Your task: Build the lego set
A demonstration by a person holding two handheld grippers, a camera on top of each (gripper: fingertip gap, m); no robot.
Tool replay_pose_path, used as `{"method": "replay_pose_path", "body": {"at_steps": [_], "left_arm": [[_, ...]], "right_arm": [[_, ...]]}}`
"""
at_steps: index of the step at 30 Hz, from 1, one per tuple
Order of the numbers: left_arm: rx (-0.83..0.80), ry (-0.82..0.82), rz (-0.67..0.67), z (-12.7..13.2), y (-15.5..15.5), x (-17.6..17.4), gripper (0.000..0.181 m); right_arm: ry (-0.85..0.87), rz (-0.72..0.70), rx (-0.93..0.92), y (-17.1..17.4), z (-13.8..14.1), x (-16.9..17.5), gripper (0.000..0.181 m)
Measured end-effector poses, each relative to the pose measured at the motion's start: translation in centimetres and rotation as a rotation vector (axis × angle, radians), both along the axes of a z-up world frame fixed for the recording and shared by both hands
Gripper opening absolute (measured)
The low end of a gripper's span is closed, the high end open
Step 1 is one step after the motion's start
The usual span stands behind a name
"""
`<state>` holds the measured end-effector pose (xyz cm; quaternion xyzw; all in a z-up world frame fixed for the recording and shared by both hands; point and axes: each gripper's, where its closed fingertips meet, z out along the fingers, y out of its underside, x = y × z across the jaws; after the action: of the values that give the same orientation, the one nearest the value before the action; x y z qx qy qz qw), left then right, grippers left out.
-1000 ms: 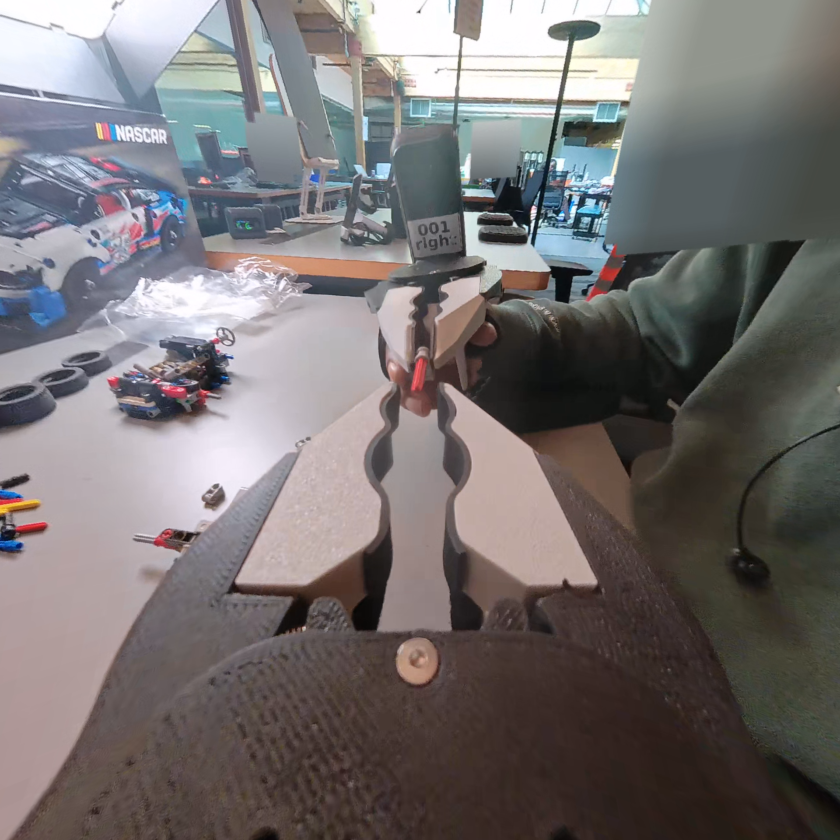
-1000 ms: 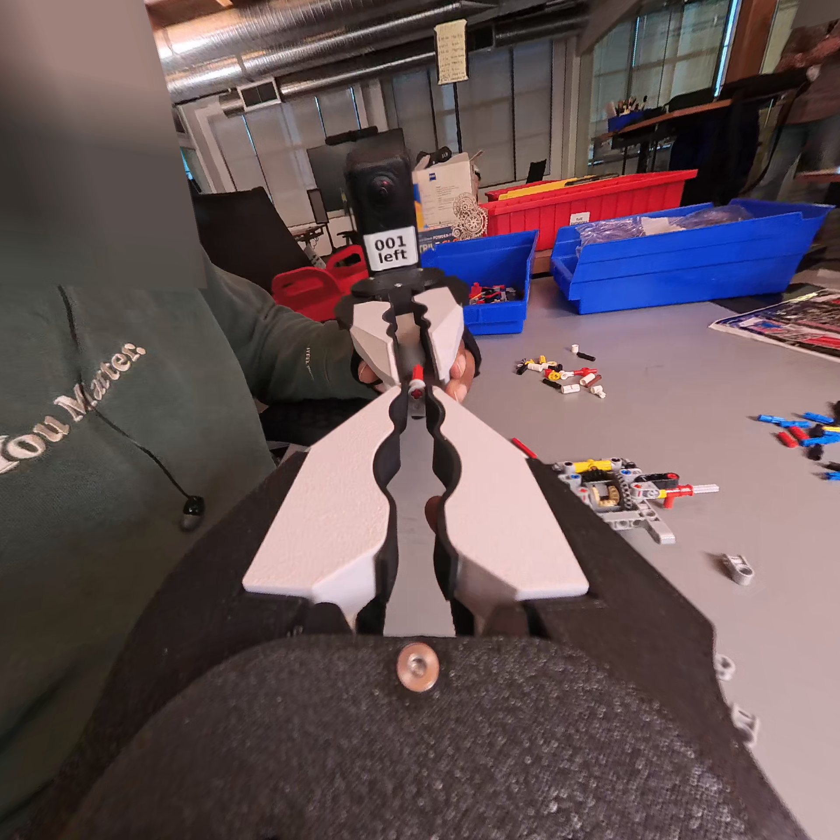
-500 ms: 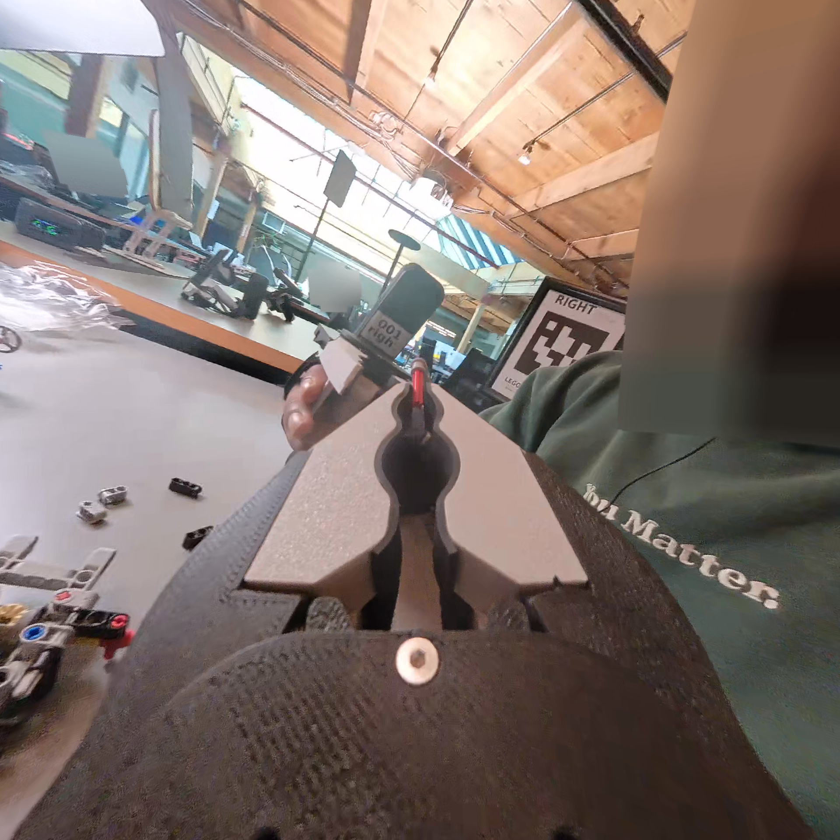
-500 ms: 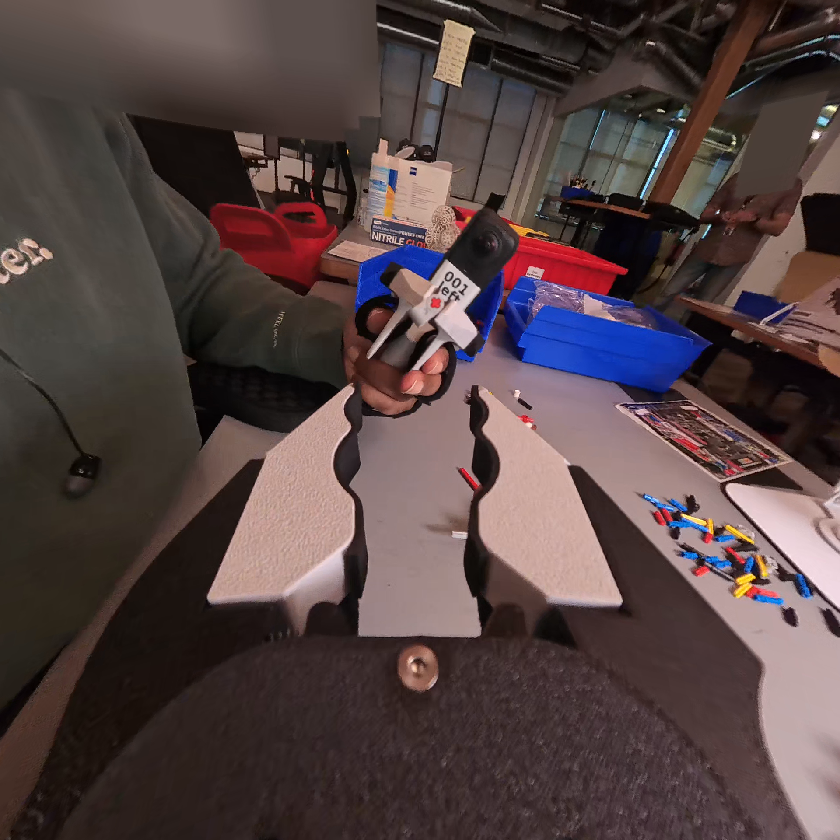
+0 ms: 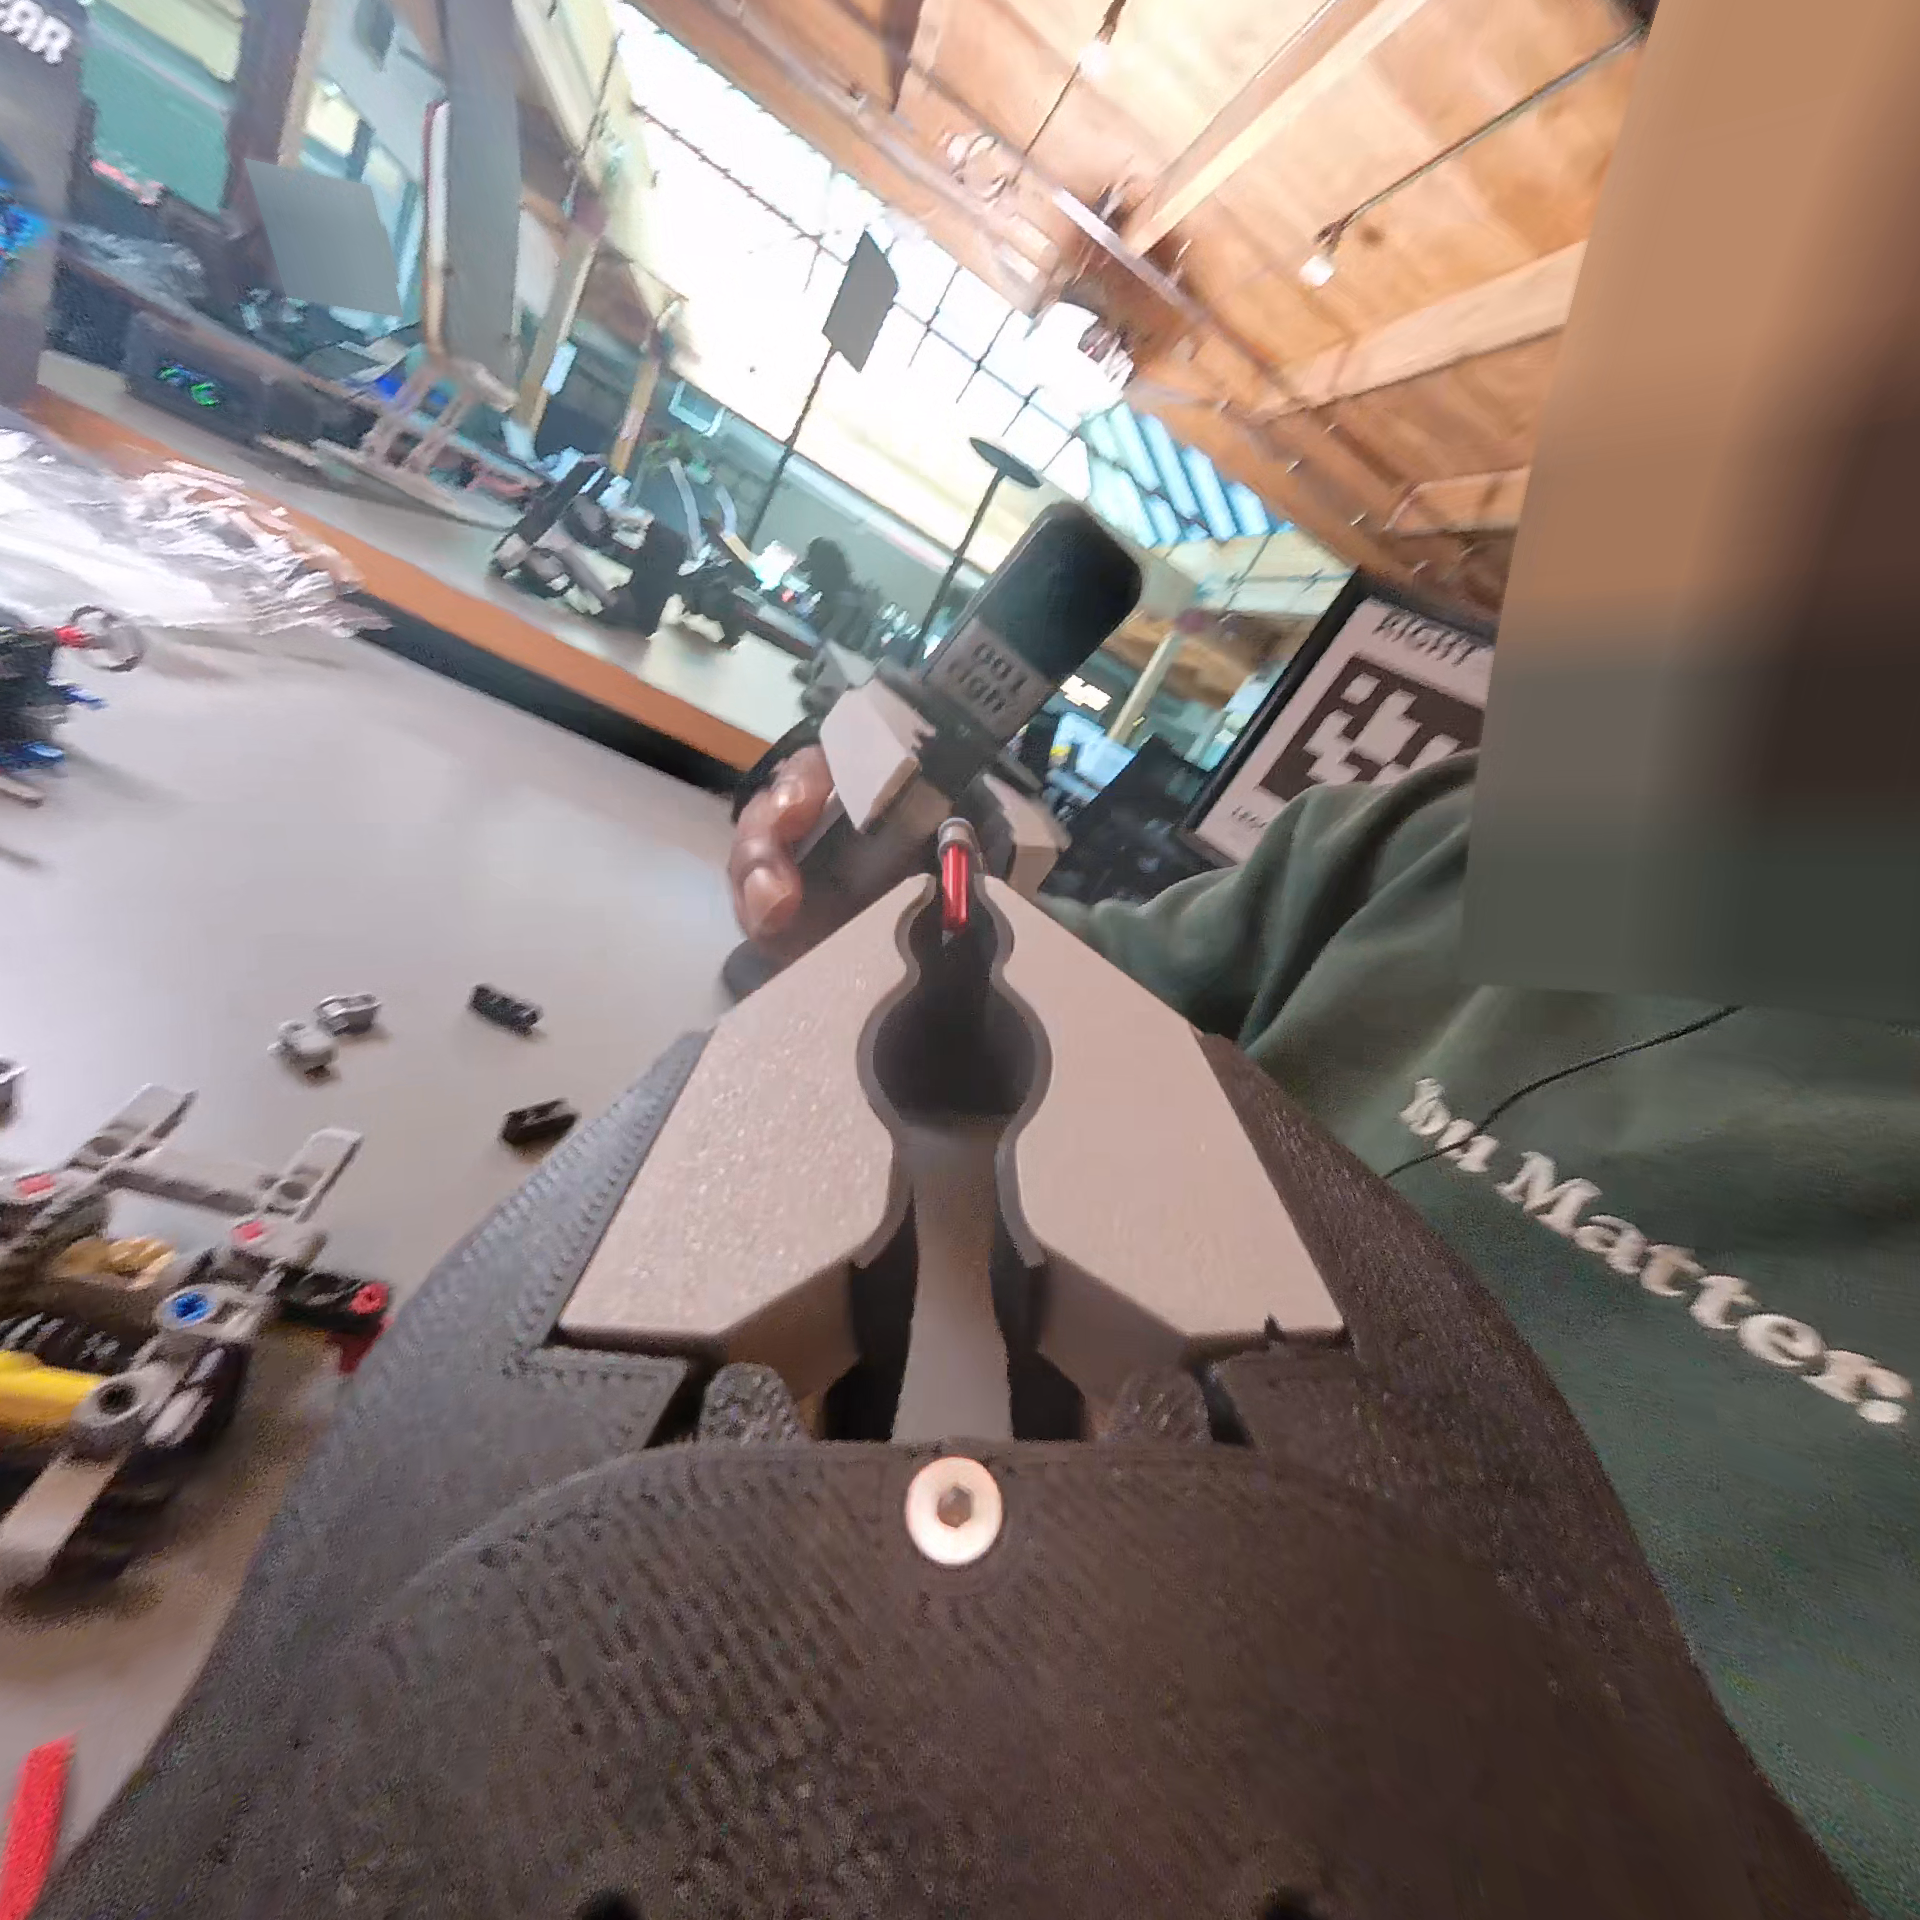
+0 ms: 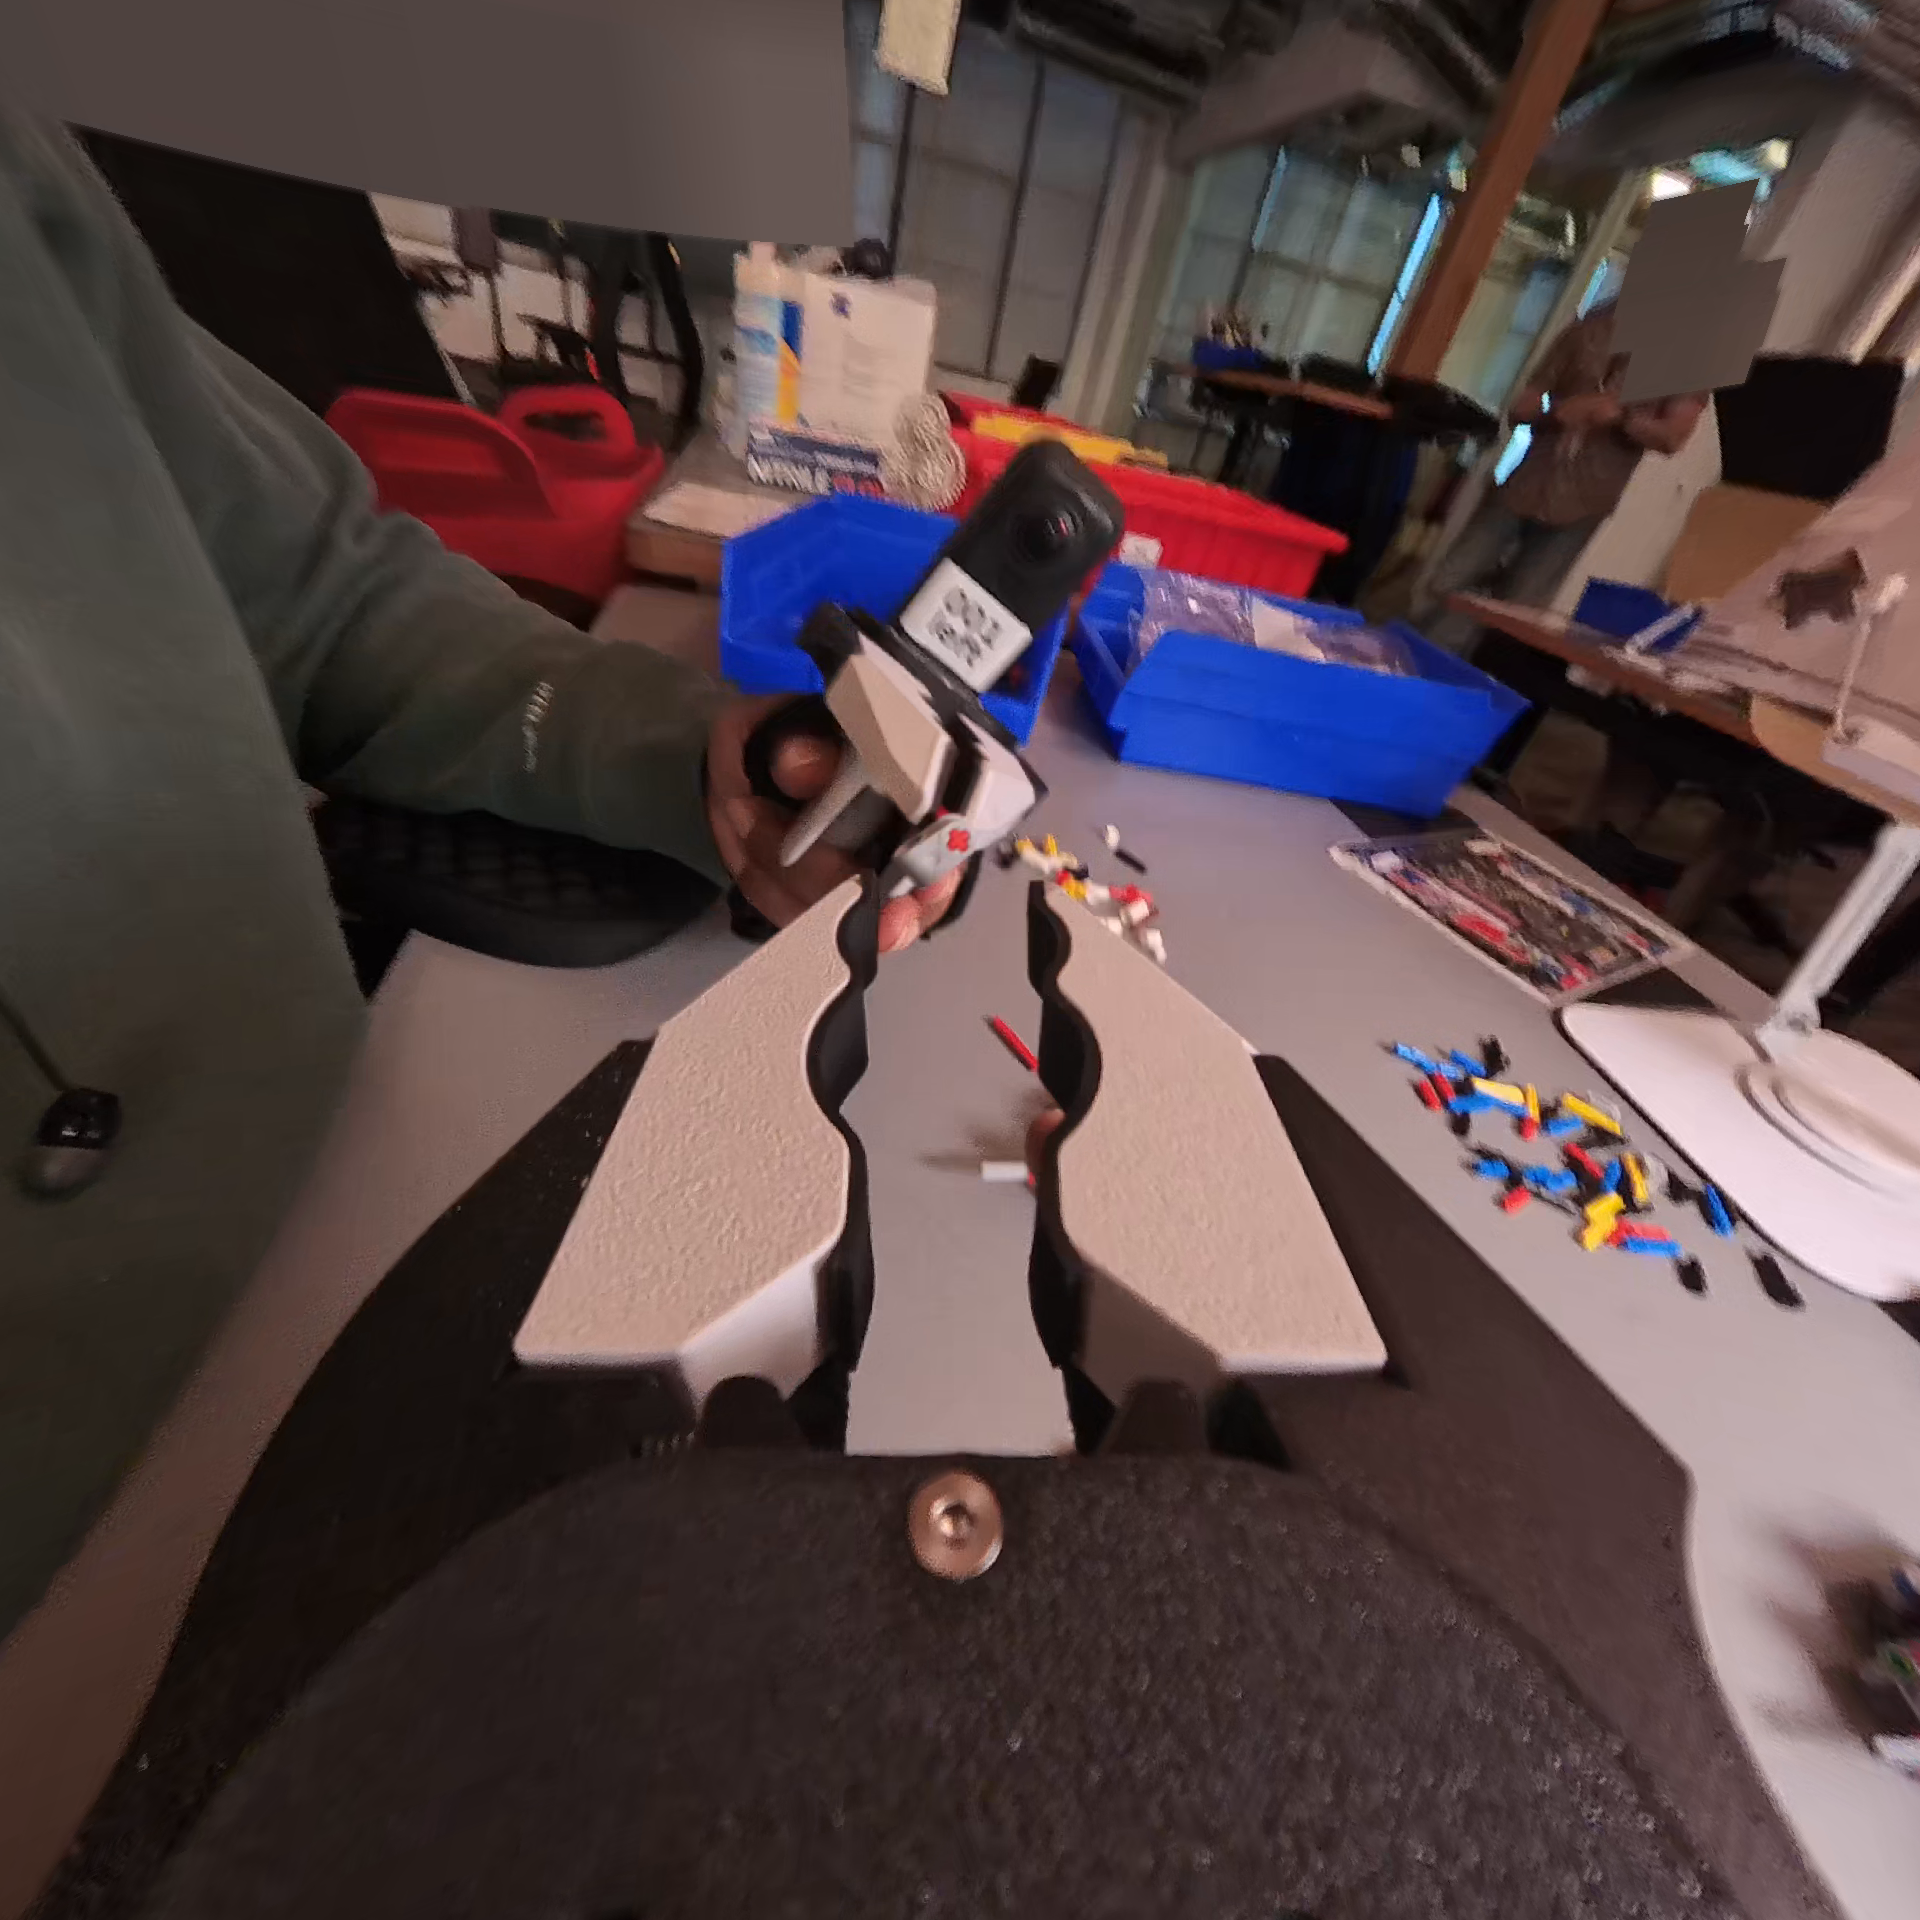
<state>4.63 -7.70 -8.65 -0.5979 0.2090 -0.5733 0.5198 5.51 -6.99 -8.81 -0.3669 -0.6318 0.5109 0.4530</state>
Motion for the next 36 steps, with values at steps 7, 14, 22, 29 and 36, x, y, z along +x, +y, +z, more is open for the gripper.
{"method": "replay_pose_path", "body": {"at_steps": [7,14,22,29,36], "left_arm": [[-0.095,0.165,0.056,-3.5,1.5,0.0,0.002],[-0.212,0.242,0.027,-6.0,1.6,0.5,0.002],[-0.254,0.270,0.016,-7.1,1.5,0.8,0.002],[-0.168,0.266,0.037,-6.2,1.4,0.6,0.003],[0.100,0.439,0.134,-5.5,1.2,0.4,0.002]], "right_arm": [[-0.119,-0.038,0.090,0.3,-3.2,-1.0,0.023],[-0.183,-0.085,0.263,0.8,-5.5,-1.3,0.015],[-0.230,-0.042,0.286,0.4,-6.7,-0.9,0.002],[-0.202,-0.015,0.125,0.6,-5.7,-0.8,0.001],[-0.171,0.064,-0.053,0.2,-4.4,-0.2,0.011]]}}
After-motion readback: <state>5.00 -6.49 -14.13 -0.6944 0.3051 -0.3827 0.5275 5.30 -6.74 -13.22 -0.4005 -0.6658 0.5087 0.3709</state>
